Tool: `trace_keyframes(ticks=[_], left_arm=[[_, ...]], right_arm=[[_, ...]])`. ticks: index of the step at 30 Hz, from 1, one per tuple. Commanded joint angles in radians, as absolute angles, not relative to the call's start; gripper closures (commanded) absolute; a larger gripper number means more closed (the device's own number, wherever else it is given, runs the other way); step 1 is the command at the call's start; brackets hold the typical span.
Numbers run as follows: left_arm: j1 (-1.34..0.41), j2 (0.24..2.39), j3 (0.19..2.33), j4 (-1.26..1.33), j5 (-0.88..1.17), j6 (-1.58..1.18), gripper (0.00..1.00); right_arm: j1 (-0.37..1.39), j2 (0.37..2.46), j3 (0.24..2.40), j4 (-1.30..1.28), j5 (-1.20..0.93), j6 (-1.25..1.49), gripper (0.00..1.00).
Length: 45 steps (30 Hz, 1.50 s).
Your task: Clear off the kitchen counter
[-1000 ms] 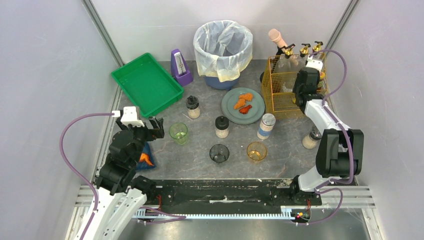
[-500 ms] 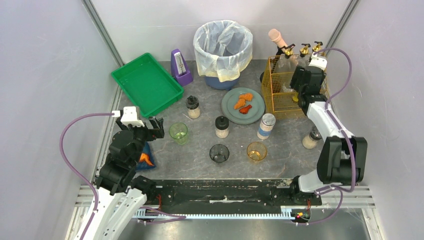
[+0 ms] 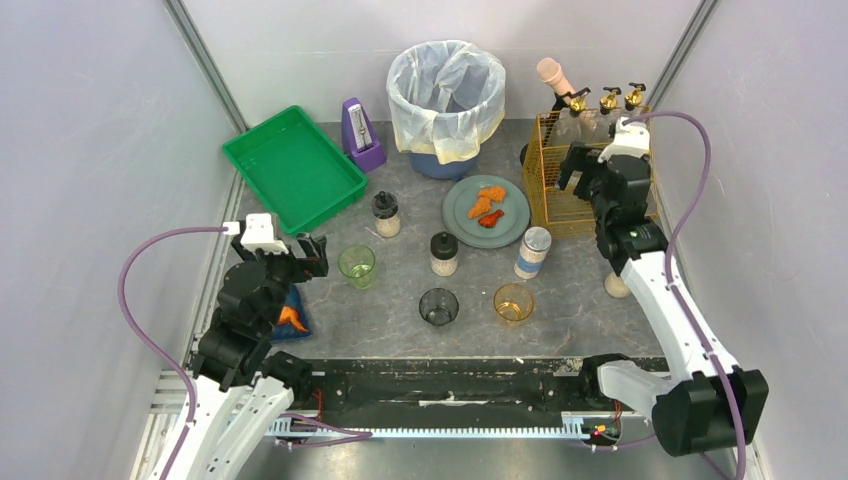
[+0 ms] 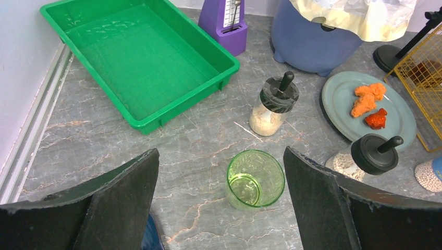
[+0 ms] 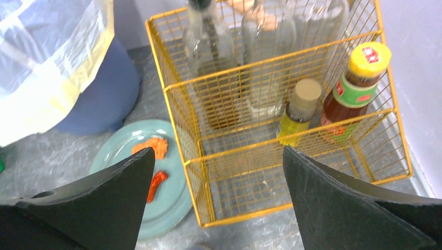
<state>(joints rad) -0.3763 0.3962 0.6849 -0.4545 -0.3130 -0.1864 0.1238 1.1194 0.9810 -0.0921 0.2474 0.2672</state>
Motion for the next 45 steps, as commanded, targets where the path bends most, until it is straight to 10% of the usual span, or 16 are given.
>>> trace_keyframes(ticks=[1,15,32,45], left_arm=[[-0.371,0.387,0.691,-0.419,-0.314,-0.183,0.05],[-0.37,0.416,0.691,-0.42,-0.318,-0.183,0.06],[-0.371,0.431,0.691,-0.421,-0.318,-0.183,0.06],[-0.37,0.43,0.691,-0.419,-0.316,-0.182,0.06]], right_arm=[[0.157,1.058,0.941,-0.191,0.164,0.292,0.05],[0.31,1.022,0.817,-0.374,0.088,0.239,0.02],[0.377,1.107,0.763,-0.37,0.076,0.23,0.3],[0.377,1.061,0.932,-0.451,0.015,0.21,0.89]])
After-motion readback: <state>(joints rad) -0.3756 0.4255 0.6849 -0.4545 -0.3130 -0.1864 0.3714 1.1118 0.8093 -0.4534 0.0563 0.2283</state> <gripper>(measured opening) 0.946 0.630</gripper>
